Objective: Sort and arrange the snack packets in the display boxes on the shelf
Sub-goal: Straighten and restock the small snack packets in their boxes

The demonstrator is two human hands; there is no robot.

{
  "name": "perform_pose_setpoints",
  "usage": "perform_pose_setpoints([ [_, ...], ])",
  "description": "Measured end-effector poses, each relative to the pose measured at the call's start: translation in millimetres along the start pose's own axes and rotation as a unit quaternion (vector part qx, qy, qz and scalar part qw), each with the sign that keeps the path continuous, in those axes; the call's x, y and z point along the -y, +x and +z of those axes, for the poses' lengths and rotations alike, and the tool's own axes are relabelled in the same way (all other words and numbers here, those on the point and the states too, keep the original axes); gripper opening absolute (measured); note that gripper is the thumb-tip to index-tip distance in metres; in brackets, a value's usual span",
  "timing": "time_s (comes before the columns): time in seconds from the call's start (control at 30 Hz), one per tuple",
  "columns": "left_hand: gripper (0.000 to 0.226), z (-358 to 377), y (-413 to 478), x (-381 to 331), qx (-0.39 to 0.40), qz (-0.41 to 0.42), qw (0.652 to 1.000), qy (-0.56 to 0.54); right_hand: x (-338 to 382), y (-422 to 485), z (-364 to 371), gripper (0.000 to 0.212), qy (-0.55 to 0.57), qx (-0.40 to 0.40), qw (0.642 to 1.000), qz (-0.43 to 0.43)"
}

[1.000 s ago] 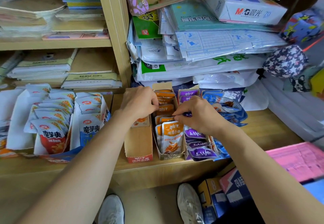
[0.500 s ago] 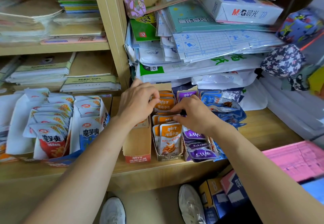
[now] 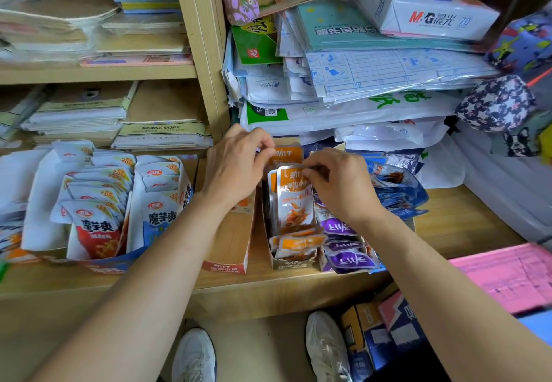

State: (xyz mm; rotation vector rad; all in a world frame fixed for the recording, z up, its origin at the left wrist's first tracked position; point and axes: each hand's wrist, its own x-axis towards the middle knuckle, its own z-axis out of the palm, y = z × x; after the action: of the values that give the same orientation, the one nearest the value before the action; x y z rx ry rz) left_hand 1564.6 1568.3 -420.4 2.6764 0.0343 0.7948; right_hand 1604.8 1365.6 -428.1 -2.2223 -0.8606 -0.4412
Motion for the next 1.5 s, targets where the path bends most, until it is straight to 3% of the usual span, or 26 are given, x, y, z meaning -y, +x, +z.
perform_pose_setpoints([
  [0.27, 0.006, 2, -6, -3, 0.052, -0.054, 0.995, -0.059, -2, -1, 23, 0.012, -0.032, 0.061, 0.998, 0.013],
  [0.43, 0.020, -7, -8, -6, 0.064, -0.043, 0.994, -0.072, -6, 4, 22, 0.013, -0.002, 0.081, 0.995, 0.067],
  [0.53, 0.012, -18, -21, -8, 0.030, -0.011, 0.992, -0.119, -8, 4, 22, 0.012, 0.008, 0.085, 0.993, 0.077],
  [0.6, 0.003, -28, -33, -11, 0.082, 0.008, 0.990, -0.118, -7, 2, 20, 0.011, 0.015, 0.079, 0.994, 0.078],
  [0.67, 0.016, -32, -46, -16, 0.182, 0.008, 0.981, -0.063, -6, 1, 18, 0.010, 0.030, 0.067, 0.994, 0.085],
  [0.73, 0.035, -28, -55, -18, 0.221, 0.006, 0.975, 0.003, -4, 0, 16, 0.008, 0.040, 0.056, 0.993, 0.096],
  [0.8, 0.035, -21, -60, -18, 0.206, -0.006, 0.979, 0.010, -4, 0, 15, 0.009, 0.042, 0.052, 0.992, 0.104],
  [0.87, 0.021, -17, -61, -18, 0.185, -0.023, 0.982, -0.035, -5, -1, 16, 0.009, 0.041, 0.056, 0.992, 0.107],
  [0.93, 0.007, -15, -60, -18, 0.143, -0.022, 0.986, -0.077, -7, 0, 15, 0.008, 0.054, 0.054, 0.991, 0.113],
  [1.0, 0.008, -15, -57, -18, 0.082, -0.030, 0.992, -0.093, -8, 1, 14, 0.009, 0.073, 0.056, 0.988, 0.123],
  [1.13, 0.010, -12, -55, -15, 0.019, -0.013, 0.996, -0.085, -10, -3, 4, 0.033, 0.147, 0.119, 0.968, 0.164],
  [1.23, 0.009, -9, -59, -11, 0.016, -0.017, 0.995, -0.100, -8, -11, -10, 0.037, 0.176, 0.158, 0.961, 0.143],
  [1.33, 0.007, -8, -62, -8, 0.018, -0.040, 0.992, -0.117, -7, -21, -15, 0.049, 0.053, 0.139, 0.987, 0.064],
  [1.5, 0.018, -6, -70, -9, 0.100, -0.061, 0.984, -0.132, 0, -37, -9, 0.020, 0.010, 0.149, 0.988, 0.037],
])
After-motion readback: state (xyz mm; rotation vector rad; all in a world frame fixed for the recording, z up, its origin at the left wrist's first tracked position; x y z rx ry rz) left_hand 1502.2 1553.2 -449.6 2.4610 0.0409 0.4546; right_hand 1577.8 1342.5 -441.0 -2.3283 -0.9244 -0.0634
